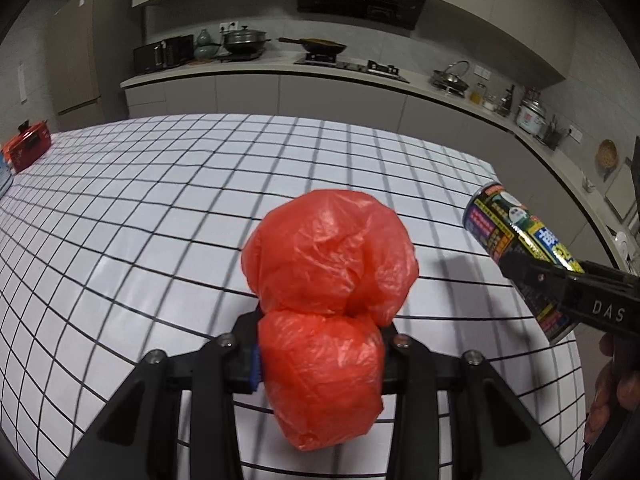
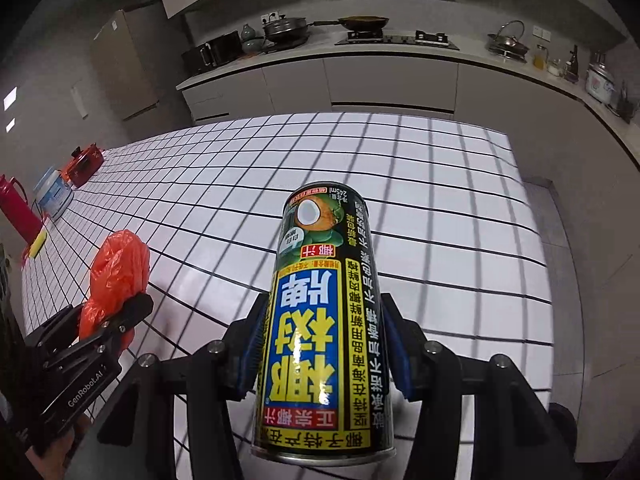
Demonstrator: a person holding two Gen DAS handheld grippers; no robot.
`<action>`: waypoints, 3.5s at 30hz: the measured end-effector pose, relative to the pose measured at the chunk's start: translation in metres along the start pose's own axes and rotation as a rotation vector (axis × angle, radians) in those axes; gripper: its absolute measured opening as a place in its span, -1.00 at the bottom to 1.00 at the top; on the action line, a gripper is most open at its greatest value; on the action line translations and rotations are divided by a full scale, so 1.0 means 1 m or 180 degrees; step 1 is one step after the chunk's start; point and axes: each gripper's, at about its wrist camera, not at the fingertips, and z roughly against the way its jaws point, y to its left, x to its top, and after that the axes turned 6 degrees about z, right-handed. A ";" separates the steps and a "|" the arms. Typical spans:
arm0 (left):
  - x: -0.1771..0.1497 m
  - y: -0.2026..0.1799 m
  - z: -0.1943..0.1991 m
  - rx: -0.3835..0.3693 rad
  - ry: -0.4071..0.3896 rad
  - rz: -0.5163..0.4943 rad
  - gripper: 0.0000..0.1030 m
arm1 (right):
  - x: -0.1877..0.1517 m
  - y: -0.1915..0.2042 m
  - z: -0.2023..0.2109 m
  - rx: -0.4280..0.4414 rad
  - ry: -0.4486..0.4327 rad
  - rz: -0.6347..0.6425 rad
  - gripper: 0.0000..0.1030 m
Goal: Collect trash
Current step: 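Lift the red bag and coconut can and carry both over the trash bin, then open both tools to drop the bag and coconut can into the bin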
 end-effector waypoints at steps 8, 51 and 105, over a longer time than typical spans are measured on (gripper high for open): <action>-0.011 -0.061 0.012 -0.0210 -0.0017 -0.0217 -0.25 | -0.030 -0.049 0.050 -0.0142 -0.0097 -0.0113 0.07; -0.164 -0.316 0.059 -0.0826 0.0268 -0.0828 -0.25 | -0.249 -0.282 0.218 -0.0654 0.0000 -0.0664 0.07; -0.252 -0.335 -0.004 -0.0095 0.0683 -0.0646 0.83 | -0.310 -0.336 0.077 -0.0439 0.0822 -0.0337 1.00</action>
